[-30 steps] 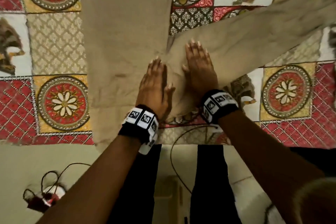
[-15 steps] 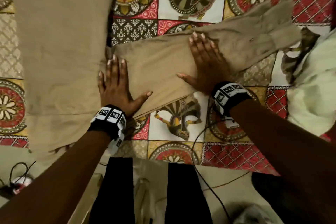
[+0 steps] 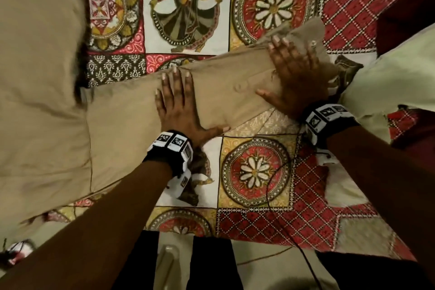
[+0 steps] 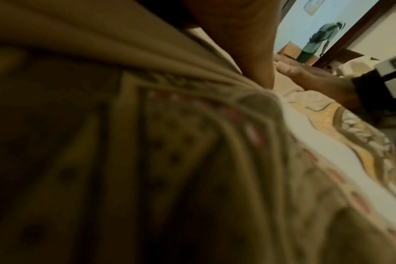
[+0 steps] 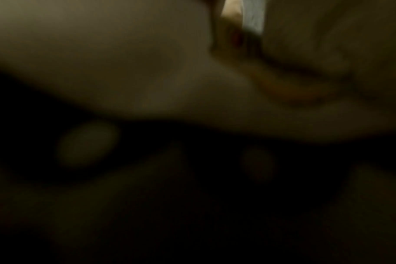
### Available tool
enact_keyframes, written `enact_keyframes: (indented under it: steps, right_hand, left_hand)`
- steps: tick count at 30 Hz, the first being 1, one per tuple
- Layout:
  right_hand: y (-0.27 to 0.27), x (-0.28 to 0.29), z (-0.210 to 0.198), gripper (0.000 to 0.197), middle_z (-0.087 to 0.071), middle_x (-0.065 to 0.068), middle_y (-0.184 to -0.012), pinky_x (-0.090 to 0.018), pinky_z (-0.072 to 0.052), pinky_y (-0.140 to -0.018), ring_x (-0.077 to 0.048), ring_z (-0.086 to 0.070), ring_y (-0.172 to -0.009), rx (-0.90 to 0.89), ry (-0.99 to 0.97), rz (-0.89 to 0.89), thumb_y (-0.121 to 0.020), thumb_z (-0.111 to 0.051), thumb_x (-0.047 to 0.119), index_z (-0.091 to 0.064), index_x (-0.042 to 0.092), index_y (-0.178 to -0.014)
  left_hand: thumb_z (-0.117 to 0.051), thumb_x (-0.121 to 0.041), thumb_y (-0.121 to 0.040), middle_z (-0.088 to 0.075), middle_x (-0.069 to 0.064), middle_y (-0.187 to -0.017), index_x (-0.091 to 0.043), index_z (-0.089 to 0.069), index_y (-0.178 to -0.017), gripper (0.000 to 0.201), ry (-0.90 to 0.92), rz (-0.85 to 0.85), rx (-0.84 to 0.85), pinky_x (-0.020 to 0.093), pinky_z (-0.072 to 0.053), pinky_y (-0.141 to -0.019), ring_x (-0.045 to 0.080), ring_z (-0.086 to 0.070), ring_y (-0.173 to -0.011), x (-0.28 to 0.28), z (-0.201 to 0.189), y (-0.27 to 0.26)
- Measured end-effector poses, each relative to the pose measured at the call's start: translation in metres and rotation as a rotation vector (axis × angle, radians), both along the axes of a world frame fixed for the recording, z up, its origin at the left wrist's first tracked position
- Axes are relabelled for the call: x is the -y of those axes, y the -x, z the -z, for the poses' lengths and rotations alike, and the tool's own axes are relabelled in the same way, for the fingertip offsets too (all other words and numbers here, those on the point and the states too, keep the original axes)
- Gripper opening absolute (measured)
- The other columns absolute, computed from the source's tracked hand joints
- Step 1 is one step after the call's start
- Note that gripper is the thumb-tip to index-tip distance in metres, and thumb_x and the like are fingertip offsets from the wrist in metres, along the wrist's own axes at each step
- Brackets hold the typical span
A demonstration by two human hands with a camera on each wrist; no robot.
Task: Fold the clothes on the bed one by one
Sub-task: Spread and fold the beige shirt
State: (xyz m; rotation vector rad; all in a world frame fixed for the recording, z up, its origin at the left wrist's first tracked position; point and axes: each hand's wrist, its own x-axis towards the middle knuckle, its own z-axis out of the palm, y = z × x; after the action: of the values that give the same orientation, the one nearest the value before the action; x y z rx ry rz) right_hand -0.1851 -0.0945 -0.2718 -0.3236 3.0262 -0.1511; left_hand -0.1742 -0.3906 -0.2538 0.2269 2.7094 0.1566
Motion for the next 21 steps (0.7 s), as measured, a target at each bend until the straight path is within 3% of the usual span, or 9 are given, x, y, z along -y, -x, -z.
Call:
enact_keyframes:
  steps: [5,8,10,12,14,16,17,19,21]
  right_hand:
    - [0.002,0.001,-0.003,0.094,-0.018,-0.008,-0.168,-0.057,-0.009,-0.124,-0.024,-0.015,-0.156,0.056,0.063,-0.014,-0.094,-0.037,0.075,-0.019,0.011,-0.161]
    - [0.008,0.007,-0.012,0.099,-0.019,-0.006,-0.168,-0.054,-0.013,-0.123,-0.023,-0.018,-0.155,0.118,0.077,0.026,-0.089,-0.044,0.078,-0.018,0.015,-0.161]
    - [0.01,0.003,-0.022,0.109,-0.026,-0.01,-0.165,-0.051,-0.027,-0.118,-0.029,-0.03,-0.149,0.098,0.072,0.179,-0.079,-0.051,0.084,-0.025,0.015,-0.159]
    - [0.009,-0.009,-0.034,0.119,-0.037,-0.015,-0.157,-0.051,-0.037,-0.109,-0.036,-0.042,-0.139,0.061,0.13,0.468,-0.067,-0.064,0.085,-0.032,0.012,-0.155]
    - [0.006,-0.02,-0.039,0.117,-0.043,-0.018,-0.149,-0.055,-0.041,-0.106,-0.039,-0.044,-0.134,0.154,0.232,0.746,-0.061,-0.081,0.072,-0.037,0.01,-0.15]
    - [0.01,-0.031,-0.038,0.108,-0.05,-0.016,-0.141,-0.054,-0.043,-0.106,-0.039,-0.048,-0.129,0.297,0.313,0.882,-0.057,-0.09,0.061,-0.045,0.012,-0.142]
    - [0.016,-0.033,-0.04,0.104,-0.057,-0.013,-0.134,-0.052,-0.047,-0.102,-0.036,-0.055,-0.123,0.367,0.375,0.936,-0.053,-0.092,0.06,-0.048,0.016,-0.137]
    - [0.031,-0.034,-0.048,0.094,-0.07,-0.007,-0.115,-0.045,-0.058,-0.08,-0.03,-0.07,-0.097,0.522,0.536,1.051,-0.047,-0.094,0.06,-0.058,0.019,-0.124]
    - [0.04,-0.032,-0.058,0.063,-0.075,-0.011,-0.1,-0.041,-0.057,-0.061,-0.029,-0.074,-0.074,0.623,0.665,1.075,-0.061,-0.096,0.045,-0.066,0.012,-0.106]
  left_hand:
    - [-0.045,-0.105,-0.043,0.01,0.014,-0.165,-0.013,0.007,-0.158,0.156,0.011,0.001,0.064,0.059,0.002,-0.12,0.038,0.012,-0.151,-0.001,0.005,0.005]
    - [-0.043,-0.106,-0.041,0.014,0.015,-0.165,-0.011,0.008,-0.158,0.159,0.01,-0.004,0.1,0.06,0.003,-0.12,0.038,0.015,-0.151,-0.002,0.003,0.006]
    - [-0.041,-0.107,-0.04,0.015,0.015,-0.165,-0.011,0.008,-0.158,0.161,0.009,-0.005,0.101,0.06,0.002,-0.12,0.038,0.016,-0.15,-0.001,0.003,0.006]
    - [-0.04,-0.108,-0.038,0.015,0.015,-0.165,-0.011,0.008,-0.158,0.161,0.013,-0.012,0.089,0.06,0.0,-0.12,0.038,0.016,-0.151,-0.002,0.003,0.007]
    - [-0.04,-0.108,-0.038,0.015,0.014,-0.165,-0.012,0.007,-0.158,0.161,-0.002,-0.014,0.081,0.06,-0.001,-0.12,0.038,0.015,-0.151,-0.001,0.002,0.007]
    - [-0.04,-0.108,-0.039,0.014,0.014,-0.165,-0.012,0.007,-0.158,0.16,-0.026,-0.014,0.079,0.059,-0.001,-0.12,0.038,0.014,-0.151,0.0,0.002,0.008]
    - [-0.041,-0.108,-0.039,0.014,0.014,-0.165,-0.012,0.007,-0.158,0.16,-0.038,-0.014,0.08,0.059,-0.001,-0.12,0.038,0.014,-0.151,0.0,0.002,0.008]
    - [-0.04,-0.108,-0.039,0.016,0.014,-0.165,-0.012,0.009,-0.158,0.16,-0.053,-0.007,0.082,0.059,0.0,-0.12,0.038,0.015,-0.151,0.001,0.002,0.006]
    - [-0.041,-0.106,-0.042,0.018,0.015,-0.164,-0.012,0.012,-0.157,0.158,-0.048,0.008,0.093,0.06,0.002,-0.12,0.039,0.017,-0.15,0.002,0.001,0.007]
